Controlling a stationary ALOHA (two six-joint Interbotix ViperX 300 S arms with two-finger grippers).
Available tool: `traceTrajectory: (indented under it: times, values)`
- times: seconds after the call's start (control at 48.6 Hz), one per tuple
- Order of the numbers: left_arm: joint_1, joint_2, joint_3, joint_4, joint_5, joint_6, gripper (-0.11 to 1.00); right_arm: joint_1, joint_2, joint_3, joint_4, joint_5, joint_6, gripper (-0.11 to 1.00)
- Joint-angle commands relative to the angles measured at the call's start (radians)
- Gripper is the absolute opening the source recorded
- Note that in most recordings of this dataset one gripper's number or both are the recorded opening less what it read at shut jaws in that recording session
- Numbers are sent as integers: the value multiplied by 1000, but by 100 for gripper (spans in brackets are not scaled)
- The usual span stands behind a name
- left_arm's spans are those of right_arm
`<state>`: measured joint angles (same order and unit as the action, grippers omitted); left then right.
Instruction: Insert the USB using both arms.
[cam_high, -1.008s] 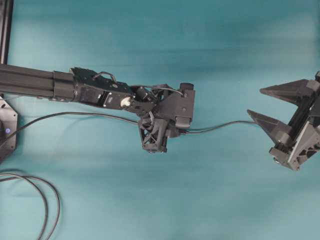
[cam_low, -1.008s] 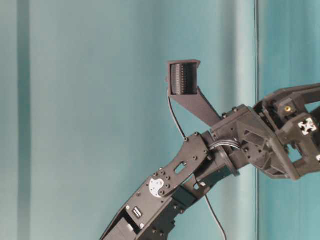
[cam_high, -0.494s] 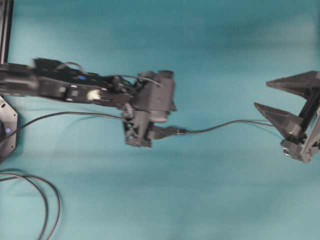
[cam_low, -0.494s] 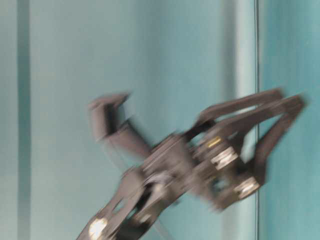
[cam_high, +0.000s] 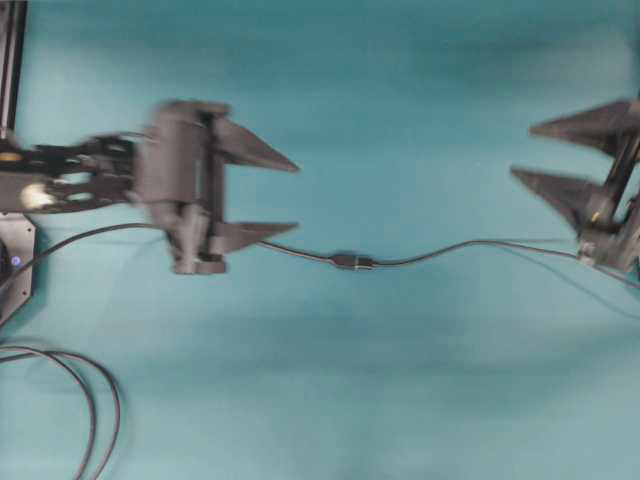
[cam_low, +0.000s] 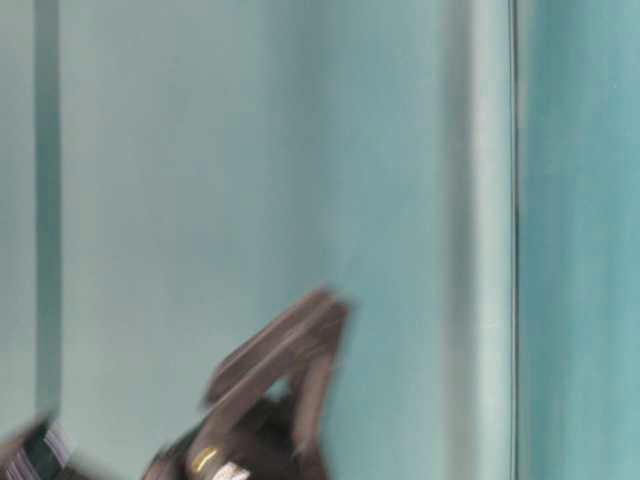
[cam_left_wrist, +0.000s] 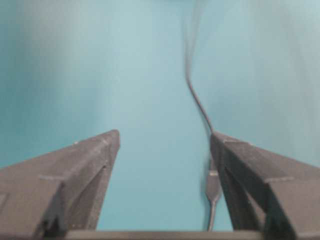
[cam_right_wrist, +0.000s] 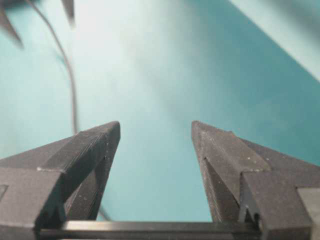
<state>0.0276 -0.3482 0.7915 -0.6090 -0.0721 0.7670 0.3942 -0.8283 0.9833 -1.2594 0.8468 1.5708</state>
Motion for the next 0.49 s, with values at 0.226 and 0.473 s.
traceTrajectory:
  times: [0.226,0.473]
  values:
    - [-129,-267,150,-35,-100,-104,78,-18,-164,97,-12,-71,-9,77]
    - [-204,-394,310,-35,-261,-213,78,-21,-170,153,-14,-80,-9,81]
